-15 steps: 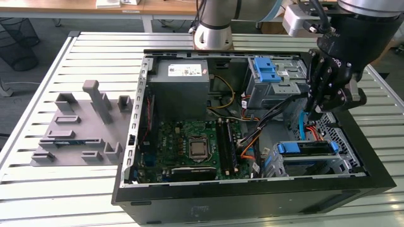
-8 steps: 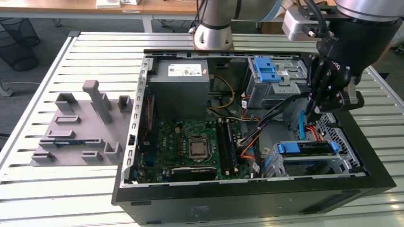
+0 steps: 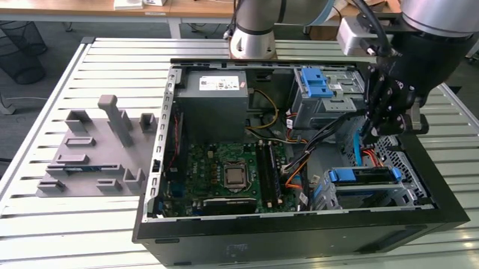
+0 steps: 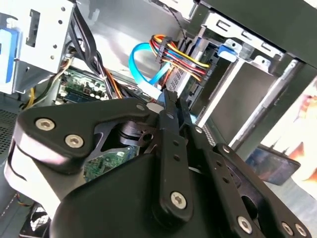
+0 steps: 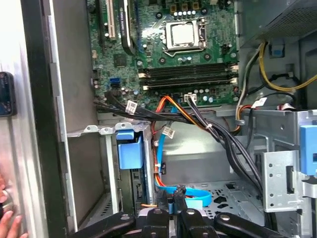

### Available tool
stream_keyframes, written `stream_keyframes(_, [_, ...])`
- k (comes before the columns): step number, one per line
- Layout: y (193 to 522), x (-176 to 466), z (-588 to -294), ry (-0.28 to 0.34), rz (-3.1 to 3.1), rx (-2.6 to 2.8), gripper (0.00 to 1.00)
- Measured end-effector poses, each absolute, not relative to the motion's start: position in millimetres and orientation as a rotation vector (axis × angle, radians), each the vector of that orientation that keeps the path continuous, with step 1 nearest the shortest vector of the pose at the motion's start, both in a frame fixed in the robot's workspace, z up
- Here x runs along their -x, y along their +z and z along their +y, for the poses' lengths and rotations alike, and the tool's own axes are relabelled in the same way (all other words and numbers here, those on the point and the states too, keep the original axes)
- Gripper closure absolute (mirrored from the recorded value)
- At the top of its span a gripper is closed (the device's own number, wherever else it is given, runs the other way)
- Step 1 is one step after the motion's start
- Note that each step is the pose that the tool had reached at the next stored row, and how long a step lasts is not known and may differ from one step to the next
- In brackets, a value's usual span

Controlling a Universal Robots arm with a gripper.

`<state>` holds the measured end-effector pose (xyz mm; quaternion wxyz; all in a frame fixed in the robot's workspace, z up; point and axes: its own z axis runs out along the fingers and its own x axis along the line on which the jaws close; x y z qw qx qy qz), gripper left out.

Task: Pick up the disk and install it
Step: 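Insert the second disk wire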

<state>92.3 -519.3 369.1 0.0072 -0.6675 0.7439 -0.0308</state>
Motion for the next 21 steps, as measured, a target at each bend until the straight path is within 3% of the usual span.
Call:
stream_keyframes(4, [367,-92,-526,-0.036,2.303,2.064,0.84])
stream_keyframes(21, [353,-94,-549,-0.027,2.307,2.067,0.84])
